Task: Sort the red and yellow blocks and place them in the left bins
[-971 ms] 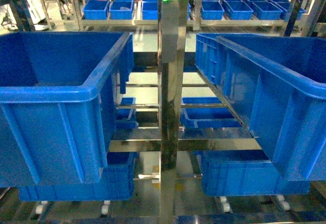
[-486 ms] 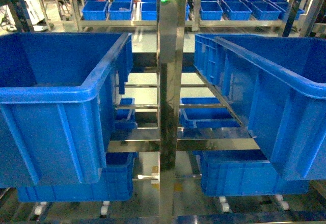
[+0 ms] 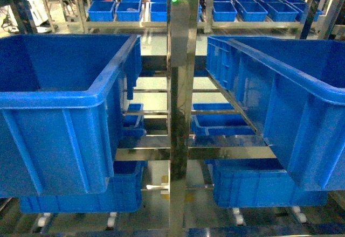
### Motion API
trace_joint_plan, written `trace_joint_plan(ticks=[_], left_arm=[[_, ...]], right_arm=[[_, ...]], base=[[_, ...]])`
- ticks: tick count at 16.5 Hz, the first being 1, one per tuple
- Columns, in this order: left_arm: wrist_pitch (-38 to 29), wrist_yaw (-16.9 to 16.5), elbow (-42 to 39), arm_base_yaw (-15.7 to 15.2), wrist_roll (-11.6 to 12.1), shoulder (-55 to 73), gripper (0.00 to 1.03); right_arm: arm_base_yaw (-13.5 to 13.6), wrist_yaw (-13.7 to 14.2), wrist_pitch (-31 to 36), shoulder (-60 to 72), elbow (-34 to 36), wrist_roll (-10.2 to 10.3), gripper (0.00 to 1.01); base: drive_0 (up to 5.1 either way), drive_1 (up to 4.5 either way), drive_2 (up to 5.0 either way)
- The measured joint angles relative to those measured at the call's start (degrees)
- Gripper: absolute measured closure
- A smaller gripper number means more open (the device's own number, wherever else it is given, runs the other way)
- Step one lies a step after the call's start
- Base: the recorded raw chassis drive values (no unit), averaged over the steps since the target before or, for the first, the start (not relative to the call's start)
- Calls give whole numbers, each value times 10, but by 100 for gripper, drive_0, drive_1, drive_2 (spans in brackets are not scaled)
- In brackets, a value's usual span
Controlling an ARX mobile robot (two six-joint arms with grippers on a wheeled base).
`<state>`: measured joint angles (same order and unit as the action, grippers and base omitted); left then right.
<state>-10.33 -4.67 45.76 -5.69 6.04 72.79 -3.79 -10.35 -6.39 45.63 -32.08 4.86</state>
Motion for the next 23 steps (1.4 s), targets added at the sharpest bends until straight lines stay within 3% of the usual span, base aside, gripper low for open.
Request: trace_joint_plan(ticks=[3, 5, 8, 9, 11, 13, 17, 18, 19, 21, 23], left_arm=[[37, -9, 106, 11, 36, 151, 77], [66, 3, 205, 12, 85, 297, 77], [104, 20, 299, 15, 108, 412, 77], [86, 40, 353, 21, 122, 470, 77], [110, 43, 441, 27, 113, 536, 75], [80, 13, 416, 35, 105, 512, 53], [38, -11, 249, 49, 95, 325, 6], [33, -24, 204, 44, 98, 287, 4], [58, -50, 149, 22, 114, 234, 5], [123, -108, 79, -59, 138, 120, 5], [132, -163, 43, -157, 133, -14, 5]], right_arm=[[0, 0, 0, 0, 0, 0, 3], [0, 0, 0, 0, 0, 0, 3], [0, 0, 0, 0, 0, 0, 3], [0, 0, 0, 0, 0, 0, 3], [0, 0, 0, 0, 0, 0, 3], [0, 0, 0, 0, 0, 0, 3], [0, 0, 0, 0, 0, 0, 3], [0, 0, 0, 0, 0, 0, 3], [0, 0, 0, 0, 0, 0, 3], [0, 0, 0, 0, 0, 0, 3], [0, 0, 0, 0, 0, 0, 3]], base=[[0, 0, 0], [0, 0, 0], [0, 0, 0], [0, 0, 0], [0, 0, 0], [0, 0, 0], [0, 0, 0], [0, 0, 0], [0, 0, 0], [0, 0, 0], [0, 0, 0]])
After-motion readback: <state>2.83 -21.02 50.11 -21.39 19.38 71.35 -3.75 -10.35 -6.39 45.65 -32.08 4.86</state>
